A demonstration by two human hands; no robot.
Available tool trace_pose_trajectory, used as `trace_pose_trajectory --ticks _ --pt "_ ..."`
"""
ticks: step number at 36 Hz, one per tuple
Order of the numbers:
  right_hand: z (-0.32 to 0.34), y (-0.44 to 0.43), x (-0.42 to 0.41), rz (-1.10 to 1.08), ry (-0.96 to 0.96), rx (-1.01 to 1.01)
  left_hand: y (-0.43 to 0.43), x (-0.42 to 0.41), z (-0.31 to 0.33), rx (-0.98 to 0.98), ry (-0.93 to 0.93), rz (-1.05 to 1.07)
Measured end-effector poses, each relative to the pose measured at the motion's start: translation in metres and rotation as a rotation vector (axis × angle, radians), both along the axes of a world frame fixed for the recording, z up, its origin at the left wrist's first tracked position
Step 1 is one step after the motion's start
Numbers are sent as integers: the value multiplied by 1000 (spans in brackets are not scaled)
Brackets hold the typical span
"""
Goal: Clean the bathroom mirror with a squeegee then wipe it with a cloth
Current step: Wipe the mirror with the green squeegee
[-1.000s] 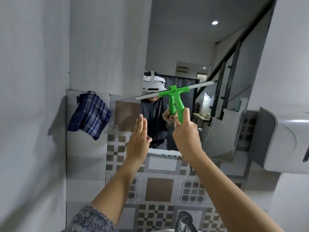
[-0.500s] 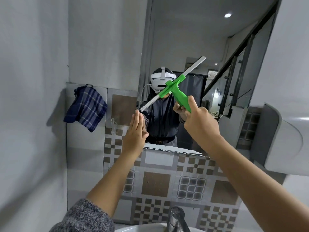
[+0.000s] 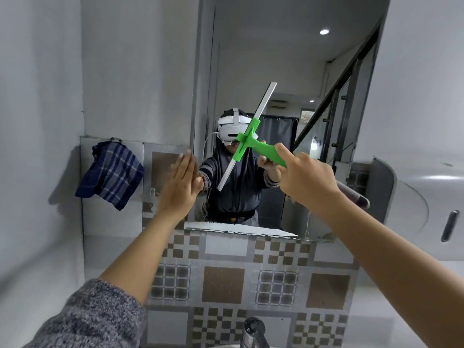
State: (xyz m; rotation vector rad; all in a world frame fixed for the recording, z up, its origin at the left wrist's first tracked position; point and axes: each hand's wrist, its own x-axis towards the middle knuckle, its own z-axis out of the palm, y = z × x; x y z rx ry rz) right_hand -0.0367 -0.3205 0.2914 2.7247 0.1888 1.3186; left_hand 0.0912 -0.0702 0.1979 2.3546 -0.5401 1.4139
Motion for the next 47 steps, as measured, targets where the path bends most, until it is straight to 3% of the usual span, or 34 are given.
trace_pose_trajectory --ticks 10,18,47 --pt "1 -37 -3 -27 -80 -11 -13 7 92 -7 -105 24" --pt "-18 -71 -8 -48 -70 98 -19 20 105 -12 -148 14" --pt "-130 -46 -9 66 43 936 -13 17 96 -31 -102 -164"
